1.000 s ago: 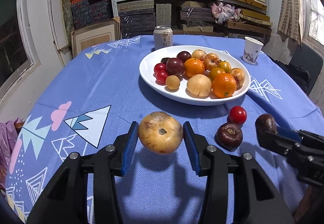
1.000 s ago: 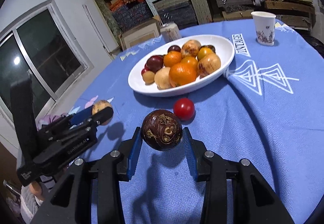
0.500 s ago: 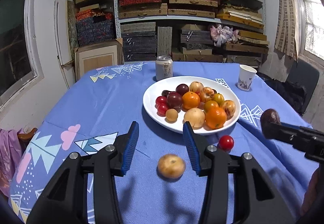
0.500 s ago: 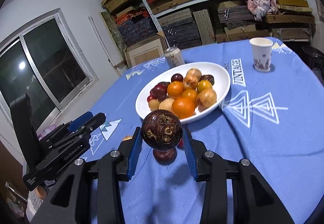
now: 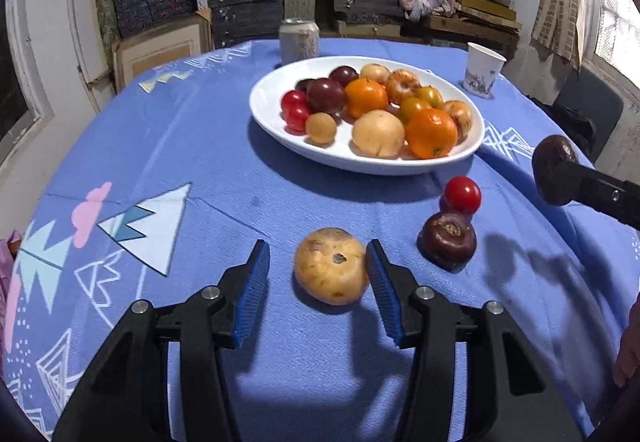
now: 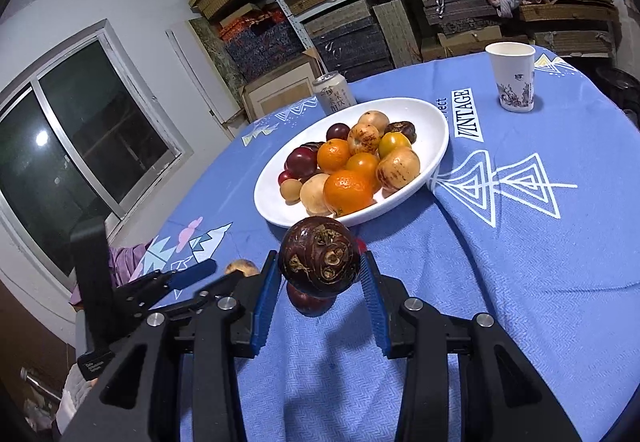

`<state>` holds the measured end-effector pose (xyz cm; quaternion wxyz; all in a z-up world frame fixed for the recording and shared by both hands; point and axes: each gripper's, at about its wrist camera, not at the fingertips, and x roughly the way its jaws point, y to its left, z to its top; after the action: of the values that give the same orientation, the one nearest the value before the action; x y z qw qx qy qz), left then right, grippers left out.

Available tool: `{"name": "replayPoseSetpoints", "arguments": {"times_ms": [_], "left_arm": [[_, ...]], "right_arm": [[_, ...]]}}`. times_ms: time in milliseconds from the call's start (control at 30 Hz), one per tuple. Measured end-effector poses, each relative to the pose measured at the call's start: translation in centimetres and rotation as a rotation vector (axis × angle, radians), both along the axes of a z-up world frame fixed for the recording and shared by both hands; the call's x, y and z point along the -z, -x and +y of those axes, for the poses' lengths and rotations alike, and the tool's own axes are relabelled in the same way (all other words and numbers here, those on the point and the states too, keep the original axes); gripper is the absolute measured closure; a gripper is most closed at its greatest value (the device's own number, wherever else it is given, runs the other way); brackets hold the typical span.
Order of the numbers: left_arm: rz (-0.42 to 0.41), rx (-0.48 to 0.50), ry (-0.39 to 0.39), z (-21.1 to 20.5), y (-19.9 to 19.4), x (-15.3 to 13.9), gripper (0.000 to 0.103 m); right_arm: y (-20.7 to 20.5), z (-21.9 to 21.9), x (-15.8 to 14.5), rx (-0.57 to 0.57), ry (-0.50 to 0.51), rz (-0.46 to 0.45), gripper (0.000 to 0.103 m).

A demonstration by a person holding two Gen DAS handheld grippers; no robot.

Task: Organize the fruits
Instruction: 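Carry both fruits over the white plate and open both tools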

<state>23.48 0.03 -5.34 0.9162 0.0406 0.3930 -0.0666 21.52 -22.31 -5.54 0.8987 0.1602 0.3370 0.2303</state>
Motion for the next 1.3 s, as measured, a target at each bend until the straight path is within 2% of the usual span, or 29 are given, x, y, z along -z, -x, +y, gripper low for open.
{"name": "replayPoseSetpoints", "arguments": {"times_ms": [133, 267, 367, 433, 767, 1033, 1133, 1300], "left_arm": [[-0.013, 0.004, -0.013, -0.6, -0.3, 0.2, 0.053], [0.034, 0.053, 0.008, -1.2, -0.6, 1.0, 0.053], [0.012, 0.062, -0.013, -1.8, -0.5, 1.0, 0.054], [0.02, 0.054, 0.011, -1.5, -0.8, 1.0, 0.063], [0.049, 0.044, 0.087, -0.4, -0.8, 0.8, 0.063], [-0.06, -0.018, 0.102, 0.8, -0.1, -2.7, 0.064], [-0.098, -0.034, 0.069, 0.6, -2.0, -5.4, 0.064], [-0.187, -0.068, 0.068, 0.1, -6.7, -10.6, 0.063]], "right_arm": [[0.2, 0.4, -0.1, -0.006, 0.011, -0.011, 0.062], [0.2, 0.4, 0.1, -0.011, 0.011, -0.003, 0.062], [0.3, 0.4, 0.0, -0.01, 0.01, -0.007, 0.062], [0.2, 0.3, 0.0, -0.009, 0.005, -0.004, 0.062], [0.1, 0.3, 0.3, -0.008, 0.007, 0.011, 0.062], [0.1, 1.5, 0.9, -0.032, 0.056, 0.023, 0.062], [-1.1, 1.0, -1.1, -0.024, 0.039, 0.008, 0.062], [-4.4, -0.1, -8.6, 0.052, 0.076, -0.136, 0.062]]}}
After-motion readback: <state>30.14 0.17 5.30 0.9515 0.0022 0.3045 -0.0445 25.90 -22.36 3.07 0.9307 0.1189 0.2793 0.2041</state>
